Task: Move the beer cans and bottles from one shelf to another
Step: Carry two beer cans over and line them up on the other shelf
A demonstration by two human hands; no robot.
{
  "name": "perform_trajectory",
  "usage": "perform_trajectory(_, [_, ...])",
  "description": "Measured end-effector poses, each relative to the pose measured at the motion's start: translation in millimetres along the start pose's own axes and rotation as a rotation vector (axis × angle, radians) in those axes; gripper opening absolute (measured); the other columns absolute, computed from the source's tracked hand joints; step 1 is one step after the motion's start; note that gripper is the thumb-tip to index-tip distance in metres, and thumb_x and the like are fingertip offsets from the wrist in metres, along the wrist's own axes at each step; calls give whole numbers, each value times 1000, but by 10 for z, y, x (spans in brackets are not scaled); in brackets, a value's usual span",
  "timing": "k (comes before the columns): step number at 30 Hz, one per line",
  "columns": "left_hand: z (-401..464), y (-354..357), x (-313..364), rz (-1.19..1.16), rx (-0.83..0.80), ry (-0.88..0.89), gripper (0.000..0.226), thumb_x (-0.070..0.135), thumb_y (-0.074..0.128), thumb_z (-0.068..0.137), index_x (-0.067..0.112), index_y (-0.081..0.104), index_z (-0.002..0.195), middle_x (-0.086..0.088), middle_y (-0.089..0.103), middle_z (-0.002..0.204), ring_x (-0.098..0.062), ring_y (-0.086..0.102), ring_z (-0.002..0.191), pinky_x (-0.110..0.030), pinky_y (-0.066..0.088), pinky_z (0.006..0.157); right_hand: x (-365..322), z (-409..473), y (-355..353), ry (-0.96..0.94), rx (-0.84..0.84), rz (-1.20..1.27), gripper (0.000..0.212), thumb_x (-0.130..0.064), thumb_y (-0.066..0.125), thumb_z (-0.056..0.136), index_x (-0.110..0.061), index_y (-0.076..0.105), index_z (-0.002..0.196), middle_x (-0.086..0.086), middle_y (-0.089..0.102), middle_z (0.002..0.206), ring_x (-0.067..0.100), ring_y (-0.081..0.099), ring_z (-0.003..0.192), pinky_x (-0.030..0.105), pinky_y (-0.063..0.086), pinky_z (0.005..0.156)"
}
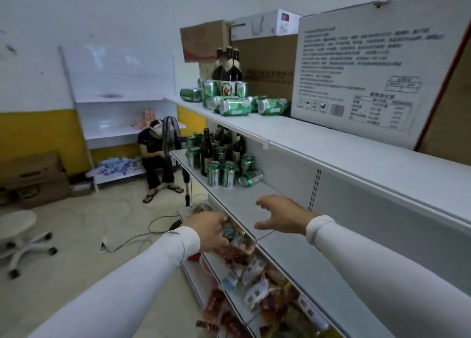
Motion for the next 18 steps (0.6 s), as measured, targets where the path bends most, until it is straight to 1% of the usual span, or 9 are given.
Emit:
perform_trajectory(3, [136, -104, -483, -8, 5, -49, 47, 47, 62, 81, 21, 54, 120, 0, 60, 117, -23, 59, 104, -32, 49, 82, -199, 583, 6, -1, -10, 2, 75, -53, 70, 83, -16, 45, 143, 3, 55, 138, 20, 56, 120, 32, 46, 100])
perform_trajectory(7, [418, -114, -1081, -10, -3, -96, 58, 52, 61, 80, 20, 49, 128, -2, 58, 125, -23, 57, 112, -35, 49, 91, -419, 1308, 63, -20, 4, 8, 73, -52, 71, 83, -17, 46, 142, 4, 57, 136, 22, 57, 119, 33, 47, 99])
perform_trajectory(11, [868, -164, -1723, -4, -9, -122, 64, 55, 62, 80, 24, 45, 133, 0, 54, 132, -23, 54, 117, -31, 46, 92, -655, 2101, 237, -52, -2, 11, 67, -50, 69, 84, -16, 49, 138, 4, 58, 134, 23, 56, 118, 35, 48, 97])
perform_trajectory(14, [1291, -291, -2230, -9, -9, -112, 65, 52, 62, 81, 25, 42, 137, 1, 52, 135, -20, 55, 116, -31, 47, 93, -814, 2804, 287, -62, 1, 32, 67, -50, 69, 84, -16, 49, 139, 3, 56, 135, 23, 55, 119, 32, 47, 95])
perform_trajectory(15, [1440, -353, -2412, -9, -7, -117, 66, 52, 62, 81, 25, 42, 138, 1, 52, 135, -20, 54, 117, -31, 47, 94, -866, 3061, 281, -62, 4, 45, 66, -51, 69, 84, -17, 49, 137, 2, 56, 134, 23, 55, 119, 31, 46, 93])
perform_trajectory(18, [1858, -590, -2998, -11, -15, -149, 64, 50, 63, 81, 24, 44, 136, 1, 53, 133, -20, 54, 118, -30, 46, 95, -1091, 3855, 253, -65, 10, 80, 55, -53, 70, 82, -23, 53, 125, 0, 58, 122, 18, 56, 108, 25, 45, 81])
Point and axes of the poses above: each hand's wrist, its own z-axis towards the middle knuckle, its own y-axis out of the palm, x = y × z, the point moved 3 cm from there along z, towards the middle knuckle
